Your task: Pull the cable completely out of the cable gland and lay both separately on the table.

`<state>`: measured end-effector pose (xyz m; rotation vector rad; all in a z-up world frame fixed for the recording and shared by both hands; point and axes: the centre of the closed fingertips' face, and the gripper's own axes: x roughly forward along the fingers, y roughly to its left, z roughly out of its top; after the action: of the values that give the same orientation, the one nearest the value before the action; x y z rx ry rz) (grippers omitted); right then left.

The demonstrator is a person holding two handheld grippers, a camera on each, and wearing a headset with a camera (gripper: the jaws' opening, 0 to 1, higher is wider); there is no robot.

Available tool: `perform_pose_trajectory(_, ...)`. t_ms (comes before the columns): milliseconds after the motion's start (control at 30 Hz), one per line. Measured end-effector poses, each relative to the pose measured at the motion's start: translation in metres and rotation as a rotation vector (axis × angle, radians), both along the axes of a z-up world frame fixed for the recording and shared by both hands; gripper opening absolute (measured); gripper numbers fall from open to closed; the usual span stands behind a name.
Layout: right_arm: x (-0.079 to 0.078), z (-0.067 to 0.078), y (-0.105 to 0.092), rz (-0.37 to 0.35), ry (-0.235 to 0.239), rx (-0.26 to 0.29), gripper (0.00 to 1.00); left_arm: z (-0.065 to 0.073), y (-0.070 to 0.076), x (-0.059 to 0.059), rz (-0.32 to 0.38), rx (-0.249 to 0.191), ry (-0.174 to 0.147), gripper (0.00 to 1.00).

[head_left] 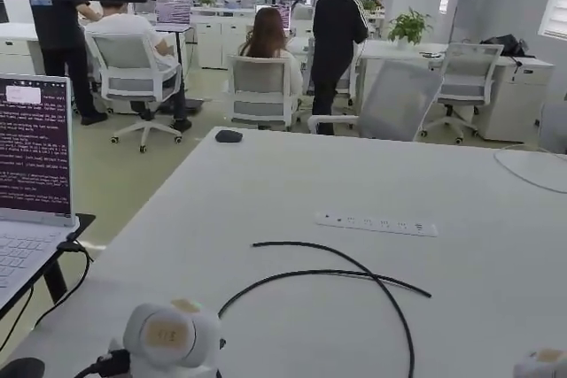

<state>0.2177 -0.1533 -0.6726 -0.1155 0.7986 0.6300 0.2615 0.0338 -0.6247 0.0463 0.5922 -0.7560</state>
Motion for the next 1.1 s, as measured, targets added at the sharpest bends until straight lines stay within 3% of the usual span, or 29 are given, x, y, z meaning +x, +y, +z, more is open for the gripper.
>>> perform_pose_trajectory(167, -0.002, -0.005, 0.008, 0.073, 0.011, -0.037, 0.74, -0.001, 0.001, 0.000, 0.002, 0.003, 0.006, 0.90)
perform_pose_trajectory(333, 0.008, -0.009, 0.018, 0.126, 0.015, -0.048, 0.72, -0.005, 0.001, -0.001, -0.005, 0.018, 0.017, 0.90)
perform_pose_trajectory(567, 0.030, -0.012, 0.044, 0.281, -0.003, -0.099, 0.72, -0.017, 0.006, -0.004, -0.005, 0.061, 0.064, 0.90)
perform_pose_trajectory(900, 0.050, -0.025, 0.059, 0.372, 0.011, -0.124, 0.71, -0.024, 0.014, -0.003, 0.015, 0.092, 0.092, 0.90)
perform_pose_trajectory(1100, 0.048, -0.039, 0.072, 0.429, 0.019, -0.127, 0.69, -0.026, 0.016, -0.003, 0.024, 0.093, 0.102, 0.89)
